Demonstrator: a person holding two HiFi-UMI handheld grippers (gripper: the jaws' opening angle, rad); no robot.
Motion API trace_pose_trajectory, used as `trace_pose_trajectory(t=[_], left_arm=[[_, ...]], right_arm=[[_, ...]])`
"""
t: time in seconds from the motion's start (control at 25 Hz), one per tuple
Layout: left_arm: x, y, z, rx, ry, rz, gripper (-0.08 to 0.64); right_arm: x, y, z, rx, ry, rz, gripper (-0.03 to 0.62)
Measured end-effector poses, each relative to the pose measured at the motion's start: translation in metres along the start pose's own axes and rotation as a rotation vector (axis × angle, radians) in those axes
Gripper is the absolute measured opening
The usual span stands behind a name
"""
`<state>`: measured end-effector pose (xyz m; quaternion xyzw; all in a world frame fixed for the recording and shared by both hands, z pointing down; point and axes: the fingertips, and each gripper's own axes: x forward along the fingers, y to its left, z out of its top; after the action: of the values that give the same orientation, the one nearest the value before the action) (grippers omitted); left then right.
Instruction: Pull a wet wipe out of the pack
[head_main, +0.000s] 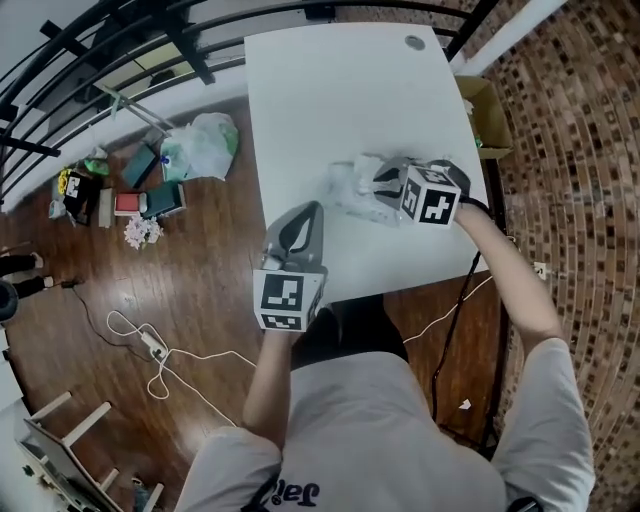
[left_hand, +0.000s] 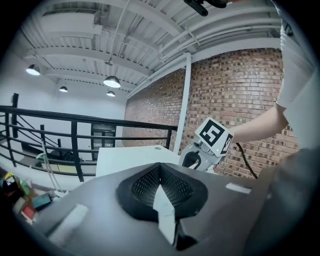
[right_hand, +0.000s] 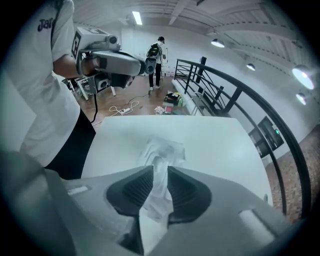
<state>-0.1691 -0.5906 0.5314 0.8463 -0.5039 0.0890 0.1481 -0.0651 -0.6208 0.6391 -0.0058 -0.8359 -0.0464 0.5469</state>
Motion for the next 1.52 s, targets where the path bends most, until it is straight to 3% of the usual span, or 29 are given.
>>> trace_pose_trajectory(t=[0.32,0.4,0.48,0.56,0.68,1.0,1.32,1.52], left_arm=[[0.007,0.002,-0.014,-0.030,0.024,-0.004,0.017],[0.008,0.000,-0.017,-0.037,0.027,-0.005,0.017],[0.009,-0.001,-0.019,-0.044,0.032,-0.003,0.017],[0.011,-0.002,-0.022,-0.047,0.036,-0.001,0.017],[0.013,-0.002,-0.024,-0.048,0.041,-0.004,0.017],[0.008,0.000,-0.025,-0.047,0.041,0.002,0.017],[0.010,-0.013,-0.030,-0.050,0.044,-0.014,0.017],[0.012,-0.022,-0.029,-0.049,0.041,-0.023,0.017]], right_arm=[[0.032,0.008,-0.010,-0.048,0.096,0.075,0.069],[0.033,0.014,-0.010,-0.089,0.121,0.076,0.054],[0.036,0.019,-0.012,-0.142,0.151,0.057,-0.003],[0.041,0.019,-0.012,-0.170,0.171,0.021,-0.006],[0.046,0.014,-0.010,-0.139,0.168,0.007,-0.009],[0.019,0.003,-0.007,0.017,0.048,-0.042,-0.011],[0.001,-0.002,-0.002,0.012,0.005,-0.107,-0.011],[0.001,0.002,0.006,0.141,-0.050,-0.019,0.009]])
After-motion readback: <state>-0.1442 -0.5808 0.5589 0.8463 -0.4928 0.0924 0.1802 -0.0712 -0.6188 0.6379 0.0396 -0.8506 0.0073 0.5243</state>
